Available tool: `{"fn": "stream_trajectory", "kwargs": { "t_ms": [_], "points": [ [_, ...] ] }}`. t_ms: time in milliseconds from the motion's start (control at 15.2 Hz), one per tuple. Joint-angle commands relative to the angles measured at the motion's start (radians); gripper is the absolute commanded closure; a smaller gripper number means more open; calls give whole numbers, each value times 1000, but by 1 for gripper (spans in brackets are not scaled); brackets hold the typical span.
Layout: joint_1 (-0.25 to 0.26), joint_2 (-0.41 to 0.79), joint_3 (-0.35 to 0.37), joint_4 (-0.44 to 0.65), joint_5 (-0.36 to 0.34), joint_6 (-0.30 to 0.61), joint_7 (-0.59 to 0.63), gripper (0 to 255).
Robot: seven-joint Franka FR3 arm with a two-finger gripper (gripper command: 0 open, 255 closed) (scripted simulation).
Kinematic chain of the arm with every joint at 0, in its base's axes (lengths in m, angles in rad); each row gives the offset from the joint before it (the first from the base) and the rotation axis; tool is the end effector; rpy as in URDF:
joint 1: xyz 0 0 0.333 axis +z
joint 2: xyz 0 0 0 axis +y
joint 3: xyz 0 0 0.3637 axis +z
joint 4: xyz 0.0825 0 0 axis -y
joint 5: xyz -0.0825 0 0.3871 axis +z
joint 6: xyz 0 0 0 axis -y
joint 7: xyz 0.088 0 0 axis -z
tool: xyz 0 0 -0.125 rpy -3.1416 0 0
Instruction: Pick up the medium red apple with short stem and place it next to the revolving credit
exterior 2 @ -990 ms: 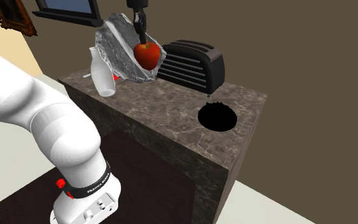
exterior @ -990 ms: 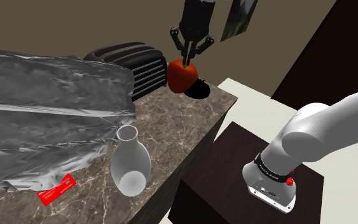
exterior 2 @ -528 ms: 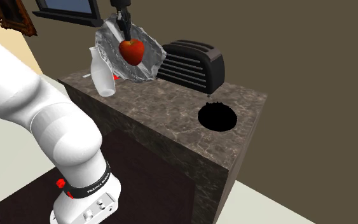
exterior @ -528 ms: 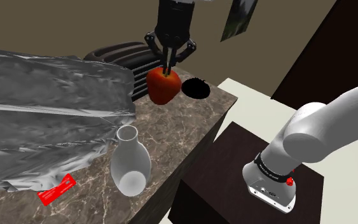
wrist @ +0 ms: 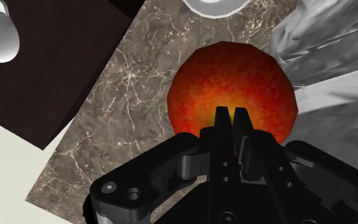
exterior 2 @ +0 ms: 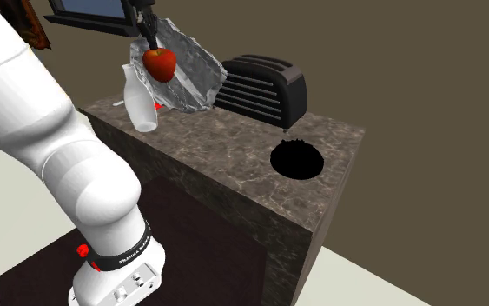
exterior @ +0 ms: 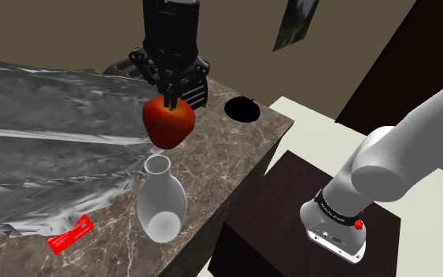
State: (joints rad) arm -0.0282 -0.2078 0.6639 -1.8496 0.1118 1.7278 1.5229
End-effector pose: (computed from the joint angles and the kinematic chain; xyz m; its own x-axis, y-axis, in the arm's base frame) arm 0.3842 0.3377 0.6188 0.6133 -0.7897 0.0185 -0.7886 -0.6134 -0.0428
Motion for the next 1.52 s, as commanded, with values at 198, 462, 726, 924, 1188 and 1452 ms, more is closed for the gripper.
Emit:
{"fn": "stream_trajectory", "kwargs": {
  "t_ms": [198, 462, 726, 924, 1188, 1452],
  "points": [
    [37, 157, 117, 135, -100, -8, 178, 255],
    [116, 336, 188, 288, -238, -46, 336, 255],
    [268, 529, 202, 484, -389, -118, 471, 255],
    [418, 674, 179, 673, -492, -194, 540, 255],
    [434, 694, 171, 659, -503, -164, 554, 255],
    [407, 680, 175, 580, -494, -102, 560, 255]
  ]
}}
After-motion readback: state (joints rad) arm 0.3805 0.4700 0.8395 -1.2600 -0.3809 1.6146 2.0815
